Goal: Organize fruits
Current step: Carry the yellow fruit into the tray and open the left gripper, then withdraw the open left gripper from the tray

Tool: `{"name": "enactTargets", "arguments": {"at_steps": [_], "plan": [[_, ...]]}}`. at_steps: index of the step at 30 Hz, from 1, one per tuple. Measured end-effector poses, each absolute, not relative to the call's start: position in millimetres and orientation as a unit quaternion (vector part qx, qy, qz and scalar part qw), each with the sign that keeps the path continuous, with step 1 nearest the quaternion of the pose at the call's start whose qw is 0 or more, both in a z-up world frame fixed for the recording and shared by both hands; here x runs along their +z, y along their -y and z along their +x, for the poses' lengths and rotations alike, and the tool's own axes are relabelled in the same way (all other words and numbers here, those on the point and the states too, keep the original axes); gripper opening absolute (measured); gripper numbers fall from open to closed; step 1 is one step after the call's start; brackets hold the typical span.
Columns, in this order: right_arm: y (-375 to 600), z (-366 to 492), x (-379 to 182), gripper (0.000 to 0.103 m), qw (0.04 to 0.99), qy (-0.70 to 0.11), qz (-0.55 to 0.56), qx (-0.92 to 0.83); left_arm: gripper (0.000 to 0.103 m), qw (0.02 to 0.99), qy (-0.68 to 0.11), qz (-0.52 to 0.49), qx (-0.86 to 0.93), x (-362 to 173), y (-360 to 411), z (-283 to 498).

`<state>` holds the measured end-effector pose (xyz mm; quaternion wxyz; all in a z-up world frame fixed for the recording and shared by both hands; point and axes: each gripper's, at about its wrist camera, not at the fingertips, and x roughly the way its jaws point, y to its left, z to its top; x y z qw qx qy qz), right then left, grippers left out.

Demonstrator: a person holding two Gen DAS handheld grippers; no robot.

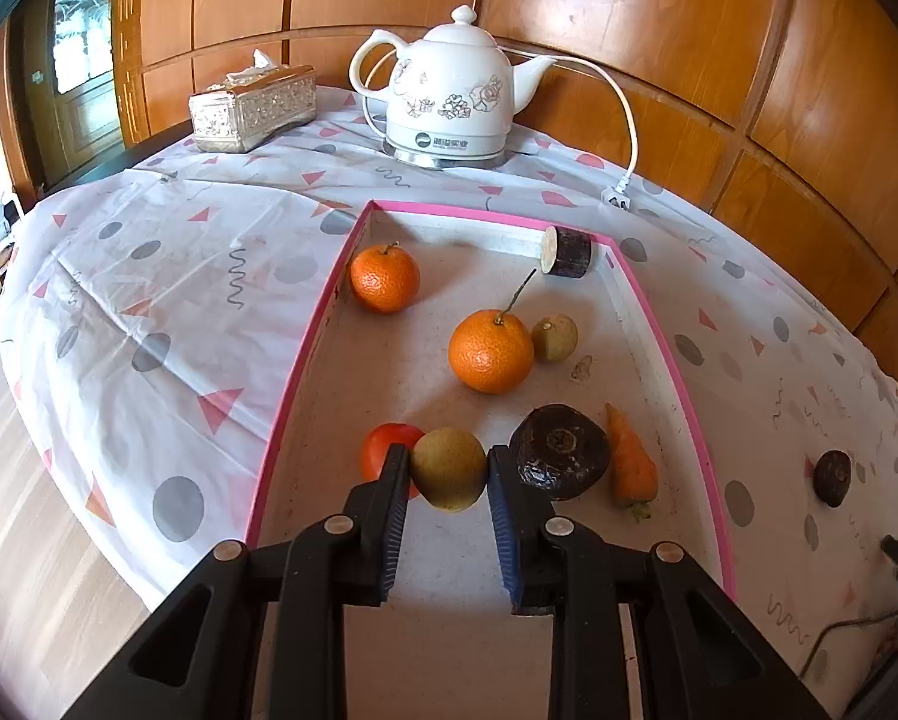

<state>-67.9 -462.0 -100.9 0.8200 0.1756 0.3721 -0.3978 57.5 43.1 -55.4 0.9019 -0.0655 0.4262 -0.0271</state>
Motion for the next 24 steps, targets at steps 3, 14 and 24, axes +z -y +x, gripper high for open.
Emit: {"name": "enactTargets", "arguments": {"at_steps": [3, 14, 24], "plan": [[461.9, -67.6, -100.9, 0.063, 0.820, -0.372, 0.176, -0.398, 0.032, 0.902, -0.426, -0.070, -0.027, -54.7, -44.1, 55.9], [461.1, -66.6, -101.4, 0.063, 0.818, -0.376, 0.174, -0.398, 0.051, 0.910, -0.406, -0.086, -0.007, -43.3, -57.9, 41.8], [456.3, -64.8, -98.6, 0.063, 0.819, -0.384, 0.168, -0.393, 0.060, 0.913, -0.396, -0.101, 0.019, -37.9, -71.6, 30.8]]}}
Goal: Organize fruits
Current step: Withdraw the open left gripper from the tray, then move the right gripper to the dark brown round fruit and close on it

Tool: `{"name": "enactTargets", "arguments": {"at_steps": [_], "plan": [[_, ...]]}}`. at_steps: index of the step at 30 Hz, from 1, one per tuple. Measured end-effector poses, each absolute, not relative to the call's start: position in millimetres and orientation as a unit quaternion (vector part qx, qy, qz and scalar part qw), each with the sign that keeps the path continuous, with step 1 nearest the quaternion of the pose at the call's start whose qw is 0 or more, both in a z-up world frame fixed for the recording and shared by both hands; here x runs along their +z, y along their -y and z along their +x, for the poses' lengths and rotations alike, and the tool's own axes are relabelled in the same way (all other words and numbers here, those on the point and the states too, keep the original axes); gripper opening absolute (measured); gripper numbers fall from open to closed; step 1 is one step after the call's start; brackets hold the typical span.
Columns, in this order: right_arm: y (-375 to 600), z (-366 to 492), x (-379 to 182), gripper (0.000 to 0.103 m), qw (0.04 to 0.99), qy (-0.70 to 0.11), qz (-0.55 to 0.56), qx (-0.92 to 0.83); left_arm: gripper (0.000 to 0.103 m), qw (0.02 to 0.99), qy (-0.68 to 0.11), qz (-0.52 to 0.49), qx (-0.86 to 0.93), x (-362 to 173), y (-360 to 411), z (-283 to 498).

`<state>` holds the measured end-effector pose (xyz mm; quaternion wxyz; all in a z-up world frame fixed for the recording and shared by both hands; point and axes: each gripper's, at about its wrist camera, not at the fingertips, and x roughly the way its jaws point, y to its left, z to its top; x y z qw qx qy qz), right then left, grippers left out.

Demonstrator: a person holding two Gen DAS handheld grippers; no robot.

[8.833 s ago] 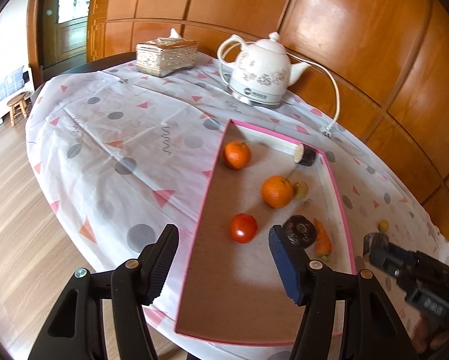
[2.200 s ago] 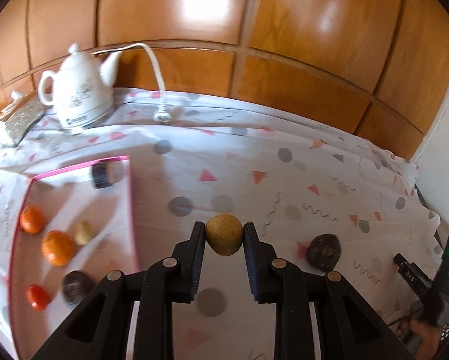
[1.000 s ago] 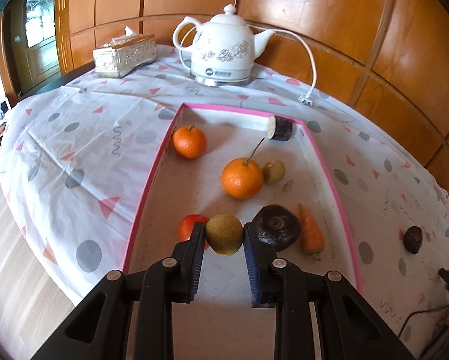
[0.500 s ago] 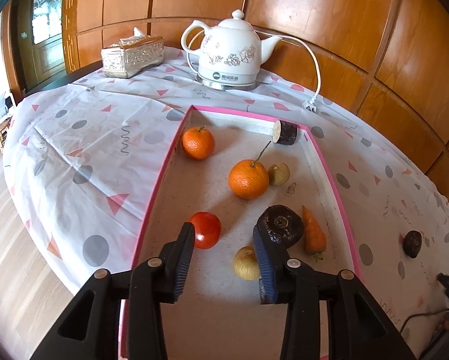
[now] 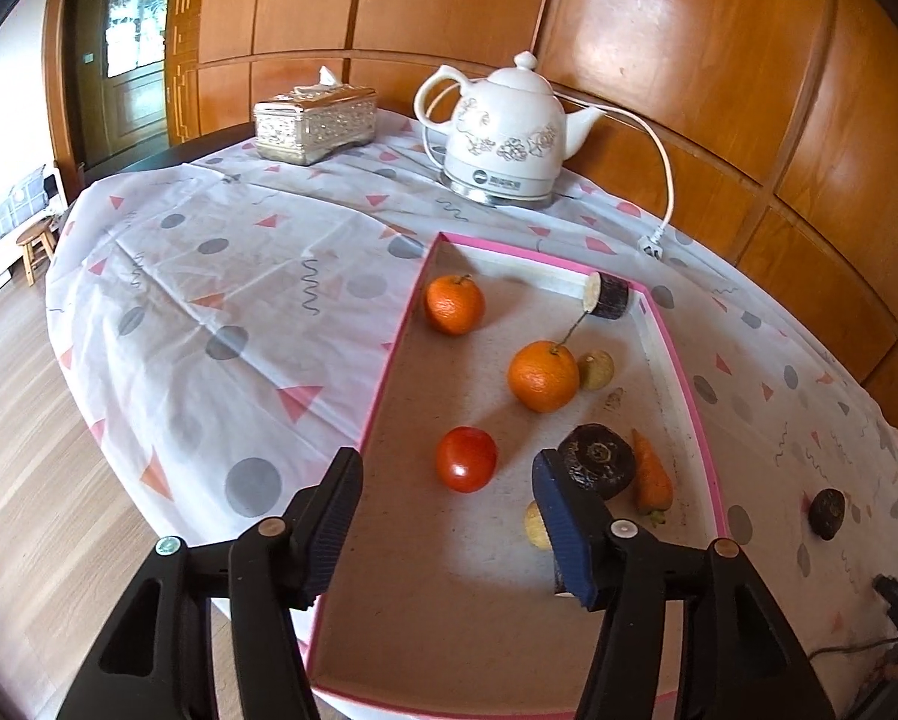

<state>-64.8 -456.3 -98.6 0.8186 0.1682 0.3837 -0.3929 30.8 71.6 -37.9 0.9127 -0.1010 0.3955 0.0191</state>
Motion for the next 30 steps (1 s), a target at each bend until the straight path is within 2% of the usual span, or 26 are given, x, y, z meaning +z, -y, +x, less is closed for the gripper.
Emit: {"name": "enactTargets", "arguments": {"at_steps": [9, 30], "plan": [[408.0, -40.3, -86.6, 0.063, 0.856, -0.392, 0.161, -0.295, 0.067, 0.916, -0.385, -0.106, 0.038, -32.5, -77.8, 22.2], [320.8, 3.4, -66.6, 0.064, 0.895, -0.406, 0.125, -0.135, 0.068, 0.915, -0.387, -0.110, 0.033, -33.7, -78.0, 16.9]]}}
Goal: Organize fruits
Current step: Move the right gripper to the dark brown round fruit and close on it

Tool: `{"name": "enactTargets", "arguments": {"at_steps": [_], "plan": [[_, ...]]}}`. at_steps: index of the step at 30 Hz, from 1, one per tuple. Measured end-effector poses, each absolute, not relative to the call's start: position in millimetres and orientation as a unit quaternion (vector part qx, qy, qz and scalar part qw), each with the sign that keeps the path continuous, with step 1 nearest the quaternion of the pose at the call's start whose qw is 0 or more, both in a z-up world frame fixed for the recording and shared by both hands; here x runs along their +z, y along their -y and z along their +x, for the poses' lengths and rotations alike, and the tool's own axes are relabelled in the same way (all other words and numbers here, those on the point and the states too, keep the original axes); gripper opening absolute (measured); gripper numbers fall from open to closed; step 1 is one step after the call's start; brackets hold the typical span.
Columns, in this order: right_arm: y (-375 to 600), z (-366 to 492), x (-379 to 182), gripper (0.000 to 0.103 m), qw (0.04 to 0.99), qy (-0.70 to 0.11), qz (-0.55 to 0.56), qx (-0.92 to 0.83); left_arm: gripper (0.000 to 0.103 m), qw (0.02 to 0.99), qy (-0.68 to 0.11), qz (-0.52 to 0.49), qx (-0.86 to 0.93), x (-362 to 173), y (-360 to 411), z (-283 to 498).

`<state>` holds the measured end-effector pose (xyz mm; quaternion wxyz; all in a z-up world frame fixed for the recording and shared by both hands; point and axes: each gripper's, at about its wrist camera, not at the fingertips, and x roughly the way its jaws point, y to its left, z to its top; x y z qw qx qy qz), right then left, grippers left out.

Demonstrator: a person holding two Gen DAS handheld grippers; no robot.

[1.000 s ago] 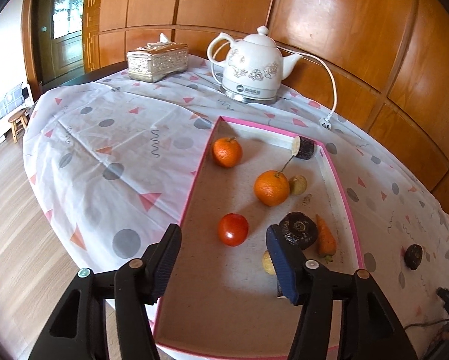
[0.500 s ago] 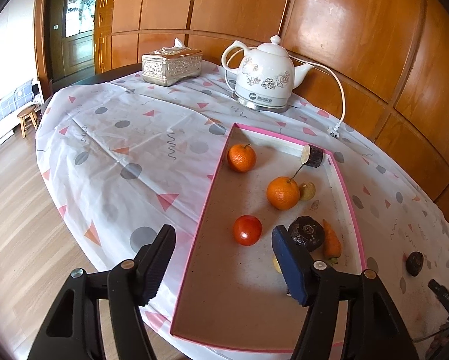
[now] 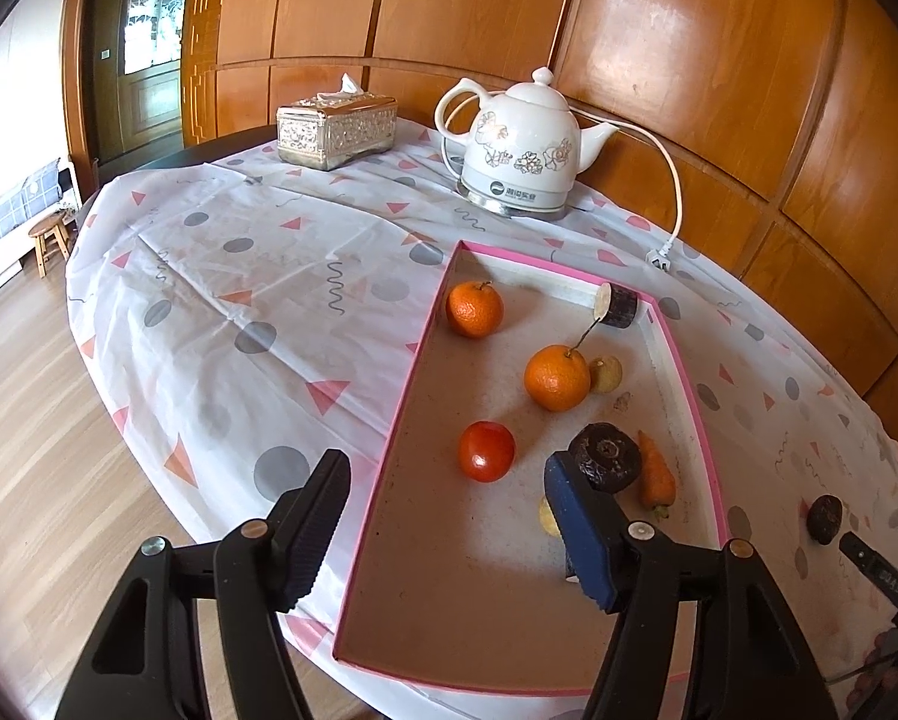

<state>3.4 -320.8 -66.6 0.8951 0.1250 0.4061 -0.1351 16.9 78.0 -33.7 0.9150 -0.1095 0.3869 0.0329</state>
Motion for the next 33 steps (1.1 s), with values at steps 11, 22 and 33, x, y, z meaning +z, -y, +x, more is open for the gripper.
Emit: {"name": "enactTargets", "arguments": {"at_steps": [11, 22, 33], "plan": [[309.8, 28.9, -68.9, 0.068, 0.891, -0.425, 0.093, -0.128, 0.068, 0.915, -0.389, -0.106, 0.026, -34.4, -74.2, 14.9], [300.5, 49.7, -75.6, 0.068, 0.886, -0.442, 0.052, -0.128, 0.070, 0.914, -0.390, -0.106, 0.025, -34.7, -73.8, 14.9], [291.5, 61.4, -88.0, 0.050, 0.881, -0.457, 0.015, -0.119, 0.070, 0.914, -0.391, -0.106, 0.025, -34.7, -74.5, 14.8]]}}
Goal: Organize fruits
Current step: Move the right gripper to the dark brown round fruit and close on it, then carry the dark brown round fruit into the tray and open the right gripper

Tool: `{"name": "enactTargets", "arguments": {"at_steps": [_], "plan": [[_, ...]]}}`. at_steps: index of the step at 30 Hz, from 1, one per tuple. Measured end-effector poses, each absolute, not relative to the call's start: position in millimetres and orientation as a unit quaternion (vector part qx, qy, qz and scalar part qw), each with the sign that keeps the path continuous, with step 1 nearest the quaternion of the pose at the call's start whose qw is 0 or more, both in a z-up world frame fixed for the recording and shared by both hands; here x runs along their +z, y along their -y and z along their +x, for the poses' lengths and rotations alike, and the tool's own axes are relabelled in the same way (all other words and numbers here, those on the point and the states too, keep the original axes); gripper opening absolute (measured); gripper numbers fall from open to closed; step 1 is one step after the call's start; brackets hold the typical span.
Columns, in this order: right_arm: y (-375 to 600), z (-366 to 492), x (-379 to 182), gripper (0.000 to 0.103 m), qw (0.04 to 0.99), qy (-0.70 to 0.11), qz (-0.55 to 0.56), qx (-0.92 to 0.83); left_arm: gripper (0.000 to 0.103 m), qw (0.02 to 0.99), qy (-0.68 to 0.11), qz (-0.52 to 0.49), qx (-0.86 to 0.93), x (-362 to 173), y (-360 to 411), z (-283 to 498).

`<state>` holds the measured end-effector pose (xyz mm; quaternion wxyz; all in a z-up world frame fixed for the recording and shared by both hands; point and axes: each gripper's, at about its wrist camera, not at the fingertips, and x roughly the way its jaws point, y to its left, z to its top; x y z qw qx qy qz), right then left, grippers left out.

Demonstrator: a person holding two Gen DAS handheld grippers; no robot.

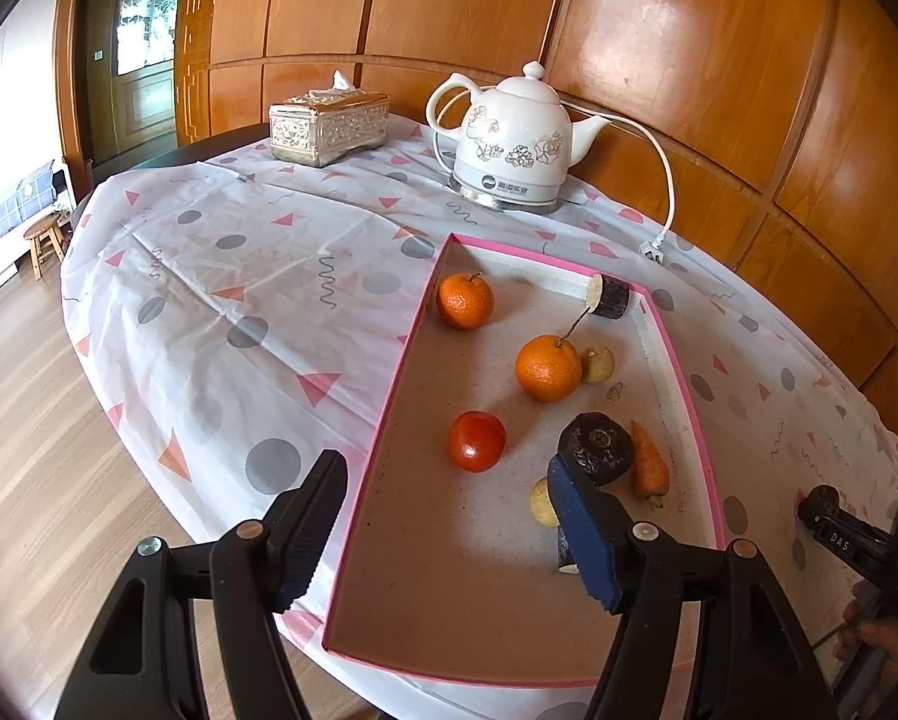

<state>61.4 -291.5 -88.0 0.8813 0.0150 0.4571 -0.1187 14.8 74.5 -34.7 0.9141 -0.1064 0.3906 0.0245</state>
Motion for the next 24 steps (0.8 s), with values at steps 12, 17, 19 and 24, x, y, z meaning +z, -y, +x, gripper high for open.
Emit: {"name": "enactTargets", "arguments": {"at_steps": [12, 17, 19, 24], "plan": [[279.3, 56.9, -73.2, 0.049, 0.891, -0.447, 0.056, -0.059, 0.070, 0.916, -0.387, -0.107, 0.023, -33.2, -74.3, 13.7], [252.9, 58.7, -58.6, 0.050, 0.895, -0.441, 0.063, 0.001, 0.070, 0.916, -0.385, -0.110, 0.023, -30.9, -75.8, 12.7], [237.5, 59.4, -52.7, 0.049, 0.897, -0.437, 0.058, 0.027, 0.070, 0.916, -0.384, -0.112, 0.024, -30.5, -76.8, 12.3], [203.7, 62.5, -41.5, 0.050, 0.895, -0.434, 0.051, 0.087, 0.070, 0.917, -0.381, -0.115, 0.025, -29.2, -78.4, 11.7]]}}
